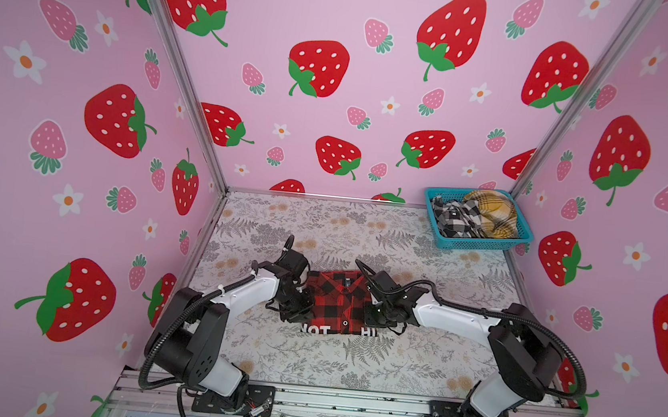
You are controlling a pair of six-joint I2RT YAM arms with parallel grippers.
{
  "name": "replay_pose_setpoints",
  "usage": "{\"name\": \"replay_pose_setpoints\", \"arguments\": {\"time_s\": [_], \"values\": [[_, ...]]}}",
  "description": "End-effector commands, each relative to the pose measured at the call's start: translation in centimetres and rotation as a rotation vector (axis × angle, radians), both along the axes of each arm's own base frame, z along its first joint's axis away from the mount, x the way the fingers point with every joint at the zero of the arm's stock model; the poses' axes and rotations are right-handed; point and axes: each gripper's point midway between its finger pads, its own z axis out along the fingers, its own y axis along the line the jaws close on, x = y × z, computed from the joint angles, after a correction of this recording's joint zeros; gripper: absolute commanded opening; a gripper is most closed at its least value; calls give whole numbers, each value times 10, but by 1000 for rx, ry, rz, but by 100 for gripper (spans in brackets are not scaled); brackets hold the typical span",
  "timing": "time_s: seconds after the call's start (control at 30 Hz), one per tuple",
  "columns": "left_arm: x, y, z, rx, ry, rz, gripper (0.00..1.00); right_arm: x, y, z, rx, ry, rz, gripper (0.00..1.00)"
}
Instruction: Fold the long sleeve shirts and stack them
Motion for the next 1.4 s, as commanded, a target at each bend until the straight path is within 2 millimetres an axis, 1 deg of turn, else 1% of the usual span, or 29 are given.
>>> {"name": "replay_pose_setpoints", "arguments": {"time_s": [0.0, 0.07, 0.2, 0.3, 0.37, 0.5, 0.57, 0.67, 0.73, 0.83, 0.93, 1.0, 1.13, 1.27, 1.37], "values": [[37, 8, 31, 12, -67, 14, 19, 16, 4, 31, 4, -54, 0, 17], [50, 5, 24, -17, -36, 24, 13, 24, 6, 31, 10, -44, 3, 17], [69, -3, 9, -85, -6, 51, 10, 45, 8, 31, 45, -34, -6, 16], [83, 1, -1, -87, -8, 79, 9, 64, 7, 30, 73, -32, -15, 16], [91, 4, -8, -97, 3, 96, 9, 75, 6, 23, 78, -16, -12, 16], [99, 10, -24, -107, 34, 125, 7, 94, 8, 11, 99, 9, -6, 16], [101, 14, -31, -108, 45, 140, 7, 102, 9, -1, 103, 30, -8, 16], [105, 23, -32, -97, 39, 156, 7, 113, 10, -10, 107, 49, -12, 14], [105, 27, -33, -92, 41, 160, 7, 116, 13, -10, 114, 51, -10, 14], [109, 28, -30, -92, 27, 141, 7, 117, 14, -3, 119, 44, -7, 14], [115, 25, -23, -133, 5, 140, 9, 116, 9, 9, 104, 19, -7, 16], [120, 24, -14, -172, -17, 155, 11, 113, 3, 19, 98, 2, -12, 18], [124, 22, 11, -203, -86, 153, 17, 100, -4, 36, 114, -13, -17, 23], [112, 17, 32, -239, -122, 135, 23, 86, -9, 44, 119, -39, -31, 28], [93, 19, 41, -231, -139, 116, 27, 73, -10, 48, 127, -72, -42, 30]]}}
